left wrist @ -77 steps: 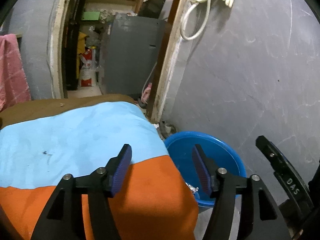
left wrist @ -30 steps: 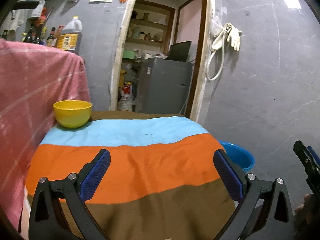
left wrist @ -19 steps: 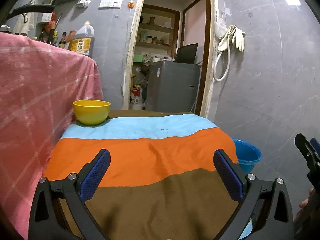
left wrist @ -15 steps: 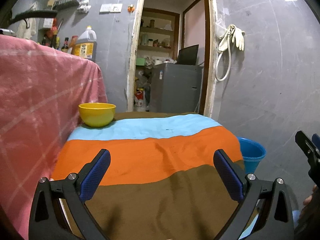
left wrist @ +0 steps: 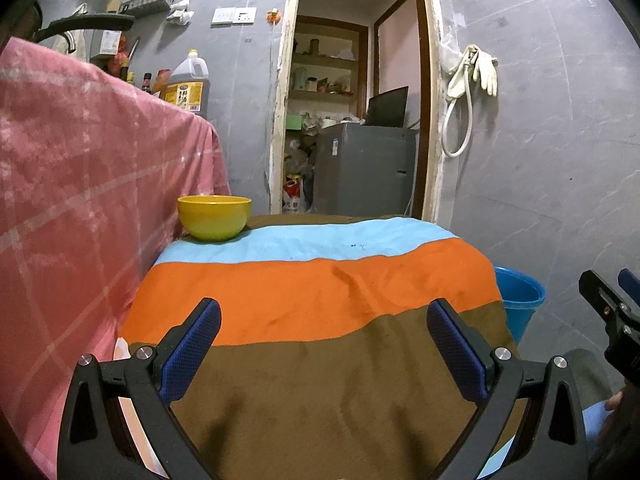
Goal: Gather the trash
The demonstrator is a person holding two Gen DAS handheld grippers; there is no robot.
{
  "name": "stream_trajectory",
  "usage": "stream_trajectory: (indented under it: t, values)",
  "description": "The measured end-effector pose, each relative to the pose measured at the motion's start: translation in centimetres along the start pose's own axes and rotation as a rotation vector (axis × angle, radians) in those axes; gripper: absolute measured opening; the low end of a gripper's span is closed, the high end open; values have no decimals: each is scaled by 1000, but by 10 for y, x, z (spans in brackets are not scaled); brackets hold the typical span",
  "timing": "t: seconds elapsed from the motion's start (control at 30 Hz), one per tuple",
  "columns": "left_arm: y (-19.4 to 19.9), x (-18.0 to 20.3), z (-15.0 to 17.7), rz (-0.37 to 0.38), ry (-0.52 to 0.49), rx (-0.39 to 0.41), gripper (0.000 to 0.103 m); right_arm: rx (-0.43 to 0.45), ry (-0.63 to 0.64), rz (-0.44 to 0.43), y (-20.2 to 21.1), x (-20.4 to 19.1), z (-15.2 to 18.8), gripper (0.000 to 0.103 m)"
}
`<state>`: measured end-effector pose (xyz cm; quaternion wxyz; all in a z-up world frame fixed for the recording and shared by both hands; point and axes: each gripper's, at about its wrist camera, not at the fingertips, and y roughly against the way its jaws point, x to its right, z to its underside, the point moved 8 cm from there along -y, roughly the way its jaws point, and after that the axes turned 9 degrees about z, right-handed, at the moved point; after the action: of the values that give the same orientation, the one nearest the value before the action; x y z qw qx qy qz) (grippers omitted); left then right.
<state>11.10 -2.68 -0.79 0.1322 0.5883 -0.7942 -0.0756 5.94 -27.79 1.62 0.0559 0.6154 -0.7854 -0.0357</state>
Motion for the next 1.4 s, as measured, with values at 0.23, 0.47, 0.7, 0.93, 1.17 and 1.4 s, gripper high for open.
stream_trajectory:
  t: [0.23, 0.47, 0.7, 0.93, 1.17, 1.4]
  values:
    - [-2, -3, 3, -6, 13, -7, 101, -32, 6, -12, -5, -2, 7, 103]
    - [-2, -2, 3, -7, 13, -6, 101, -43, 9, -20, -6, -3, 8, 103]
    - [0, -3, 4, -8, 16, -2, 101, -45, 8, -21, -7, -2, 9, 103]
    - [-1, -3, 4, -8, 16, -2, 101, -45, 9, -20, -7, -2, 9, 103]
    - [1, -4, 4, -10, 14, 0, 101, -45, 9, -21, -7, -2, 9, 103]
    - [1, -6, 4, -7, 14, 0, 101, -45, 8, -20, -7, -3, 9, 103]
